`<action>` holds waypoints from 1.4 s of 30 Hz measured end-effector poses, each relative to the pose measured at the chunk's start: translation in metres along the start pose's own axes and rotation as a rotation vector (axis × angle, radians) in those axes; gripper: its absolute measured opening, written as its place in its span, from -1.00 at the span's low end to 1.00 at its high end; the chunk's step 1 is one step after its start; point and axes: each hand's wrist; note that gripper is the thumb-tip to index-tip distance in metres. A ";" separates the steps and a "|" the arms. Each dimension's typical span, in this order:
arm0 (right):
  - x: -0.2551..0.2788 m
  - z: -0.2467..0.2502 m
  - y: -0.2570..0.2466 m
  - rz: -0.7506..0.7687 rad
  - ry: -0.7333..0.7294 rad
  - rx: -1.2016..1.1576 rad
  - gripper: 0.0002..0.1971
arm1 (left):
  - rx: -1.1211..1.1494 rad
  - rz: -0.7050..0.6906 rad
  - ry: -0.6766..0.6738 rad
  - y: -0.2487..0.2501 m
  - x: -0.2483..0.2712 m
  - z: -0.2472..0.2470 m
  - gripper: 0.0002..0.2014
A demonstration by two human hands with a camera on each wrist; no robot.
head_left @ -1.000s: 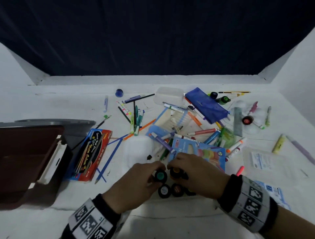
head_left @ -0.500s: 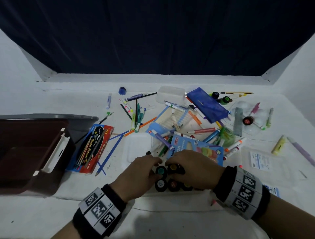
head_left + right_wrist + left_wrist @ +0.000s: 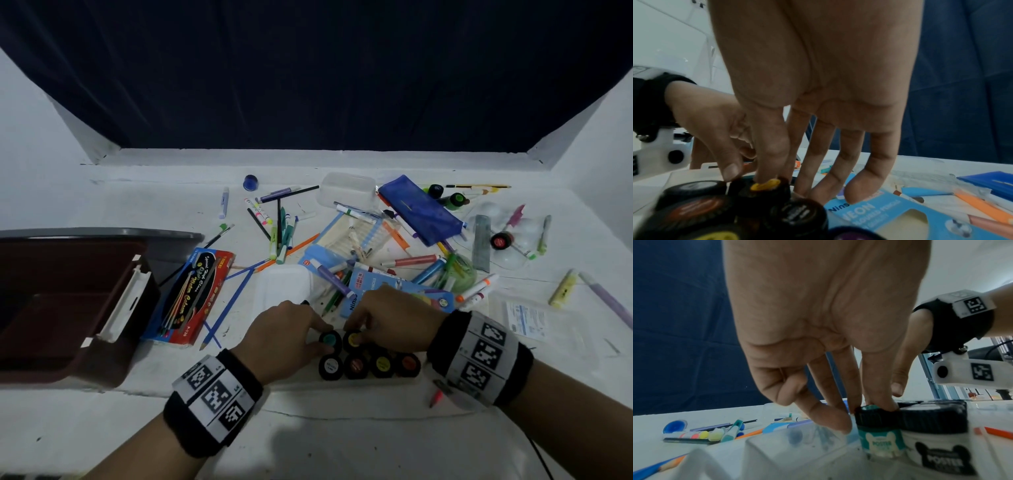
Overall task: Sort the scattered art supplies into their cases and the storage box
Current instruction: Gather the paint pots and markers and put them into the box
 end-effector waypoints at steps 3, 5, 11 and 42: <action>-0.008 0.001 0.000 -0.034 0.030 -0.035 -0.81 | 0.002 -0.006 -0.006 -0.001 -0.004 0.001 -0.62; -0.012 0.002 0.000 -0.050 0.030 -0.032 -0.83 | 0.010 -0.011 -0.014 -0.002 -0.005 0.001 -0.61; -0.018 0.010 -0.007 -0.044 -0.044 0.079 -0.83 | 0.078 -0.060 -0.063 -0.009 -0.007 0.001 -0.64; -0.177 0.082 0.098 -0.183 0.170 -0.023 -0.62 | 0.398 0.473 0.483 -0.186 -0.245 0.121 -0.65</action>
Point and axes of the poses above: each hand's wrist, its own x-axis away from the middle knuckle, its own z-axis out of the back of the hand, y = z × x, and after that the axes turned 4 degrees about -y, right-handed
